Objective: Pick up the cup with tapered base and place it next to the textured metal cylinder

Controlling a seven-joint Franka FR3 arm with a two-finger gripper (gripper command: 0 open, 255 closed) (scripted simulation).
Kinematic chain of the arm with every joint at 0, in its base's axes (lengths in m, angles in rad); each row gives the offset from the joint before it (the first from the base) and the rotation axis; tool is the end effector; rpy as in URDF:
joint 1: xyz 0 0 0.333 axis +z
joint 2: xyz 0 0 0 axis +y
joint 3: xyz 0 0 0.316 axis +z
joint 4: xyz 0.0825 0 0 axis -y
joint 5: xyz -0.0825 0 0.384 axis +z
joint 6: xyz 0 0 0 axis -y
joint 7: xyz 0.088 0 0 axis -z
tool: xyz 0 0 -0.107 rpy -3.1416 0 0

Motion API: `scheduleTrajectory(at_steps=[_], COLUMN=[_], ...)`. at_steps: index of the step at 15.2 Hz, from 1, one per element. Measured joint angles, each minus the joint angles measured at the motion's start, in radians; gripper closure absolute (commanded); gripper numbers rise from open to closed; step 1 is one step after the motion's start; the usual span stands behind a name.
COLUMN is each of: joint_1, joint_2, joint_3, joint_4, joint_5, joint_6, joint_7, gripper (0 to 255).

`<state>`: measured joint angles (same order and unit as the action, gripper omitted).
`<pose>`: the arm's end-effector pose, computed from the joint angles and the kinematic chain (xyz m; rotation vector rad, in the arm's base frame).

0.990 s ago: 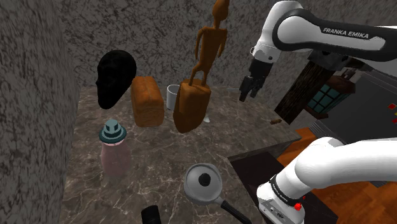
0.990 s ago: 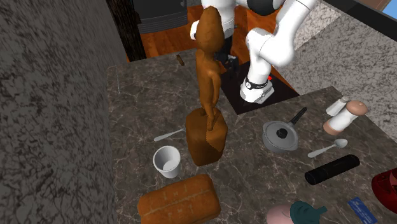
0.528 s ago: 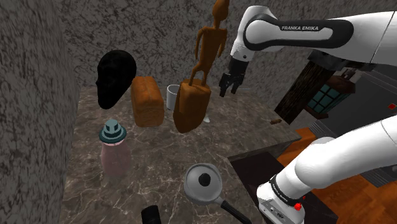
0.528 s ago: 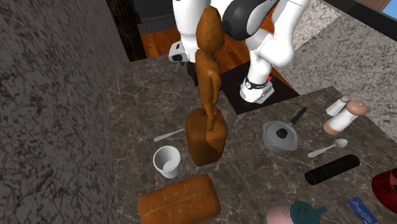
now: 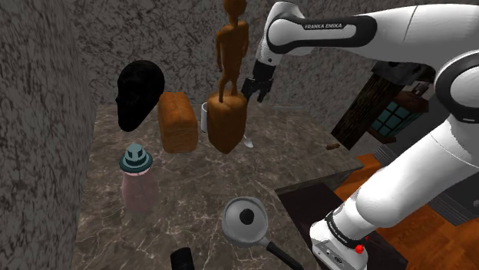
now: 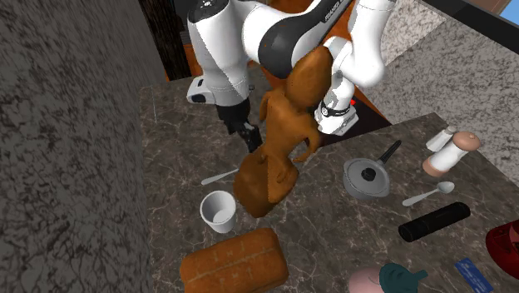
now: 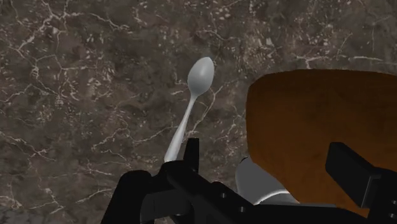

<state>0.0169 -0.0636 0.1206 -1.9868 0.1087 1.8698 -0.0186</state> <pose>0.5272 0.0824 0.4871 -3.0427 -0.1840 0.0904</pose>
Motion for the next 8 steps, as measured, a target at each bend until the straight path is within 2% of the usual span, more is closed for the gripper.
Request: scheduleTrajectory(at_steps=[3, 8], joint_1=[0.009, 0.025], joint_2=[0.149, 0.366], joint_3=[0.009, 0.015], joint_4=[0.089, 0.306], joint_5=[-0.011, -0.034], joint_6=[0.019, 0.011], joint_7=[0.009, 0.025], gripper=[0, 0])
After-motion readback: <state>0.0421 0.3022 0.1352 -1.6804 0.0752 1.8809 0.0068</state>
